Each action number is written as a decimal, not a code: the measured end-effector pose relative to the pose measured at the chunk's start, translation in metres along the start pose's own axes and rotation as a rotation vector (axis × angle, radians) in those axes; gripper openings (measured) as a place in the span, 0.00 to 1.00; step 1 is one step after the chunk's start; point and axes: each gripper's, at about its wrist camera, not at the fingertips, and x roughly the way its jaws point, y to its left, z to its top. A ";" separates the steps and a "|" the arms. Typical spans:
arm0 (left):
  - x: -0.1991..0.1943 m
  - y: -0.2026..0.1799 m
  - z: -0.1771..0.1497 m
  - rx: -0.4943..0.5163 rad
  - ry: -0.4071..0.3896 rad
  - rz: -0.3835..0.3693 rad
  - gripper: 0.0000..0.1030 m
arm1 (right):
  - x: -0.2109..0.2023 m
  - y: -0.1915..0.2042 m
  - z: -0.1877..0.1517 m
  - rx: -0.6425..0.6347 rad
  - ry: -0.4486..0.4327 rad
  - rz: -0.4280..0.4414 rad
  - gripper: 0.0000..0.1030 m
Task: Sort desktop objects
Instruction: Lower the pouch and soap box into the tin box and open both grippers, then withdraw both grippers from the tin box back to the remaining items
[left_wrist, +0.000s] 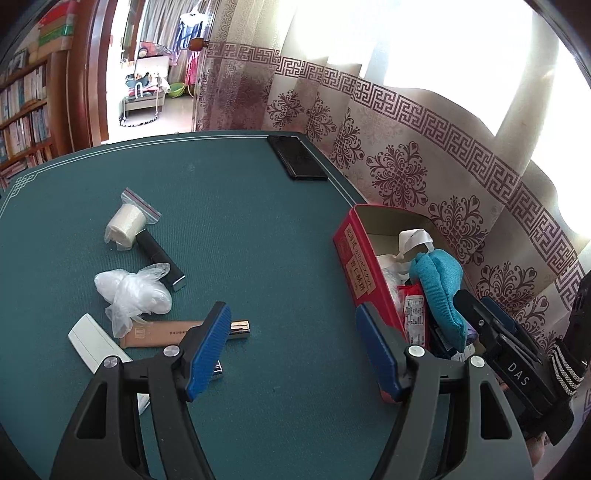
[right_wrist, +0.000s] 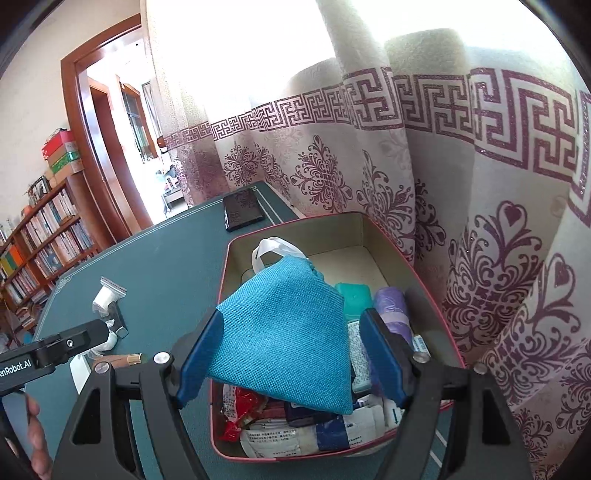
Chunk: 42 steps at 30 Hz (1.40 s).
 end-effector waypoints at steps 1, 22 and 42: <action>-0.002 0.006 -0.001 -0.008 -0.001 0.012 0.71 | 0.000 0.004 0.000 -0.007 -0.001 0.007 0.77; -0.019 0.123 -0.027 -0.285 -0.010 0.162 0.71 | 0.005 0.073 -0.001 -0.123 -0.006 0.094 0.80; -0.004 0.146 -0.048 -0.351 0.059 0.150 0.71 | 0.041 0.142 -0.039 -0.276 0.139 0.205 0.81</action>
